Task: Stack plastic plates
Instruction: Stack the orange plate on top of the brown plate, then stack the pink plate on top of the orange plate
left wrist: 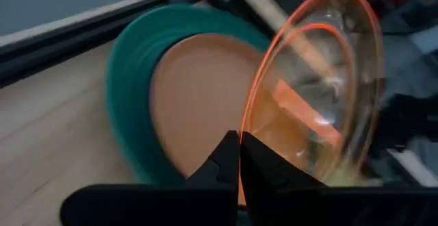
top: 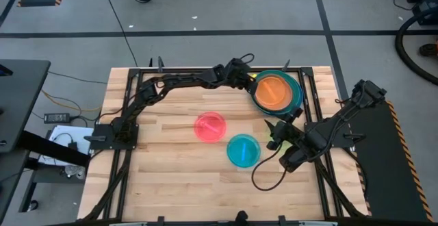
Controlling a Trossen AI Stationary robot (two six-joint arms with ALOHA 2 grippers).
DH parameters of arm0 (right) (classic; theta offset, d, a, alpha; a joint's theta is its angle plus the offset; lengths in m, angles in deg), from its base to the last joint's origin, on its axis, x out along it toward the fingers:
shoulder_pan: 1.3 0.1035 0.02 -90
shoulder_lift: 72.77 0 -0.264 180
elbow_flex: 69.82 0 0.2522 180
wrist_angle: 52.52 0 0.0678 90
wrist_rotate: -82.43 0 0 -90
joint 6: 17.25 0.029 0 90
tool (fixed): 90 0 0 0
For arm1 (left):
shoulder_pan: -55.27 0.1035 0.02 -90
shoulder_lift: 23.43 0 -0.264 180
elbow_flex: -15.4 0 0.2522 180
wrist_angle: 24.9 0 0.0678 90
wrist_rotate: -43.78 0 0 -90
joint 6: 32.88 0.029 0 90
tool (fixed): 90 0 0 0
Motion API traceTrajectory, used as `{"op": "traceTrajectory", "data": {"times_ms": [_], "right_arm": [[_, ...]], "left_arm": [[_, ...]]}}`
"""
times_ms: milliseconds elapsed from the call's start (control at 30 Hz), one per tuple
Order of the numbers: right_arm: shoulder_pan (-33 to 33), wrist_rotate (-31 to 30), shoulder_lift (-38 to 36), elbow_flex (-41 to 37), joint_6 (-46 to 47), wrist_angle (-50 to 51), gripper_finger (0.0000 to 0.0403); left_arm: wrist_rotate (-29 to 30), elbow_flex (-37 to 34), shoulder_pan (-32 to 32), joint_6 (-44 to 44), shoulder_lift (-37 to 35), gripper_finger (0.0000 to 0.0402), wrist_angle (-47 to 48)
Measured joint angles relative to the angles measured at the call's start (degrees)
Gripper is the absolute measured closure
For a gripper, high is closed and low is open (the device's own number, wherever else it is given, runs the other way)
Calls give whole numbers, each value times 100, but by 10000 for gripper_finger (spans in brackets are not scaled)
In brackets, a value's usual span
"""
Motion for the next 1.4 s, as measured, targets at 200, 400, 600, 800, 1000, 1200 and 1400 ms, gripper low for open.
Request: {"op": "traceTrajectory", "data": {"times_ms": [200,400,600,800,1000,1200,1400], "right_arm": [[4,149,28,0,-309,-397,238],[83,209,30,0,-448,-498,238],[113,236,30,0,-447,-522,238],[112,270,30,0,-448,-517,240],[193,470,30,0,-425,-412,250],[379,379,30,0,-193,-356,258],[566,634,30,0,-85,-409,259]], "left_arm": [[172,-7,19,-626,254,391,-179],[318,-11,5,-755,320,380,-310],[328,-9,-24,-724,316,346,-321],[26,-9,-17,-168,310,307,-311],[-662,-9,-60,1767,-32,291,361],[11,-4,-506,3214,-489,301,1248],[414,0,-849,3649,-857,303,2394]]}}
